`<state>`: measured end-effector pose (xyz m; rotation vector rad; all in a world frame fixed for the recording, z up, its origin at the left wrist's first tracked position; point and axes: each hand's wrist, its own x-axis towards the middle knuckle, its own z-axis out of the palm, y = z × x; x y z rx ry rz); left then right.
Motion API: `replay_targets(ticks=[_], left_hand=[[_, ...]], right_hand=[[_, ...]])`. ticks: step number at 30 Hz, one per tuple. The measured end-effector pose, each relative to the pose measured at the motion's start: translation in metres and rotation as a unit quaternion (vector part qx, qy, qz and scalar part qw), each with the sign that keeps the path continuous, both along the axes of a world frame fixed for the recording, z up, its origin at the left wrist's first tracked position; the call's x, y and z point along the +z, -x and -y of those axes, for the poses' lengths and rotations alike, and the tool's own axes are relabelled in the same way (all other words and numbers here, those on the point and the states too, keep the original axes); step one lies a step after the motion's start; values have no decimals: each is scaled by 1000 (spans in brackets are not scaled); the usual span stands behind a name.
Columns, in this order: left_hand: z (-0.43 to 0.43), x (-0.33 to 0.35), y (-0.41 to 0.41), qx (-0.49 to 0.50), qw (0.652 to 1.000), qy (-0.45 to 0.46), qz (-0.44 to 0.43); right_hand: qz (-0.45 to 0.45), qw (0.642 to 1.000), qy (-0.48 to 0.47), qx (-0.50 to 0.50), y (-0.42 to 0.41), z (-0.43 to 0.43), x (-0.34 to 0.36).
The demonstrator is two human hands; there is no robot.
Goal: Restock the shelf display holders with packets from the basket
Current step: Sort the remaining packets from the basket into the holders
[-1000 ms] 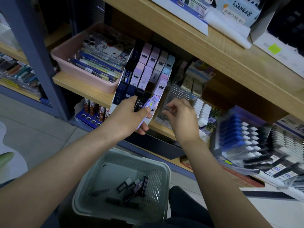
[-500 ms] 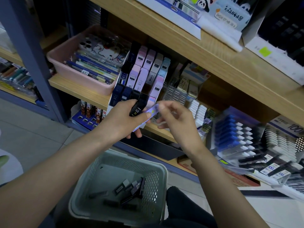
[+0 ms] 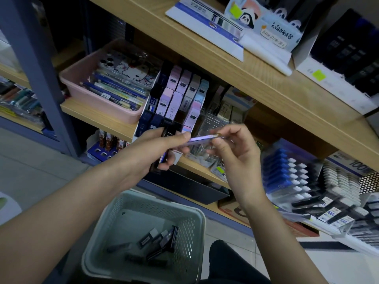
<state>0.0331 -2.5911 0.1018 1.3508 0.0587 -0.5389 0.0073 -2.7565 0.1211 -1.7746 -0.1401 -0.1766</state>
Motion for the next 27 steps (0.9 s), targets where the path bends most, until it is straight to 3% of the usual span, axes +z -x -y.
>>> replay_targets(ticks=[2, 5, 10, 13, 16, 21, 24, 27], left_hand=[[-5, 0, -3, 36, 999, 28, -14], [-16, -4, -6, 63, 997, -14, 39], [-30, -8, -8, 46, 985, -75, 149], [-37, -12, -10, 34, 974, -107, 197], [-44, -13, -11, 39, 965, -137, 222], [-34, -17, -12, 32, 967, -158, 199], [-19, -20, -12, 35, 987, -106, 116], [-2, -18, -9, 24, 986, -92, 134]], right_hand=[[11, 999, 37, 8, 2, -2, 2], [-30, 998, 59, 16, 5, -8, -1], [-123, 992, 20, -11, 3, -27, -7], [-207, 977, 33, 42, 1, -41, -9], [-205, 977, 22, 53, 4, -50, -14], [-138, 986, -19, -88, 6, -28, -10], [-76, 975, 40, -207, 8, 8, -14], [-47, 949, 131, -283, 14, 47, -22]])
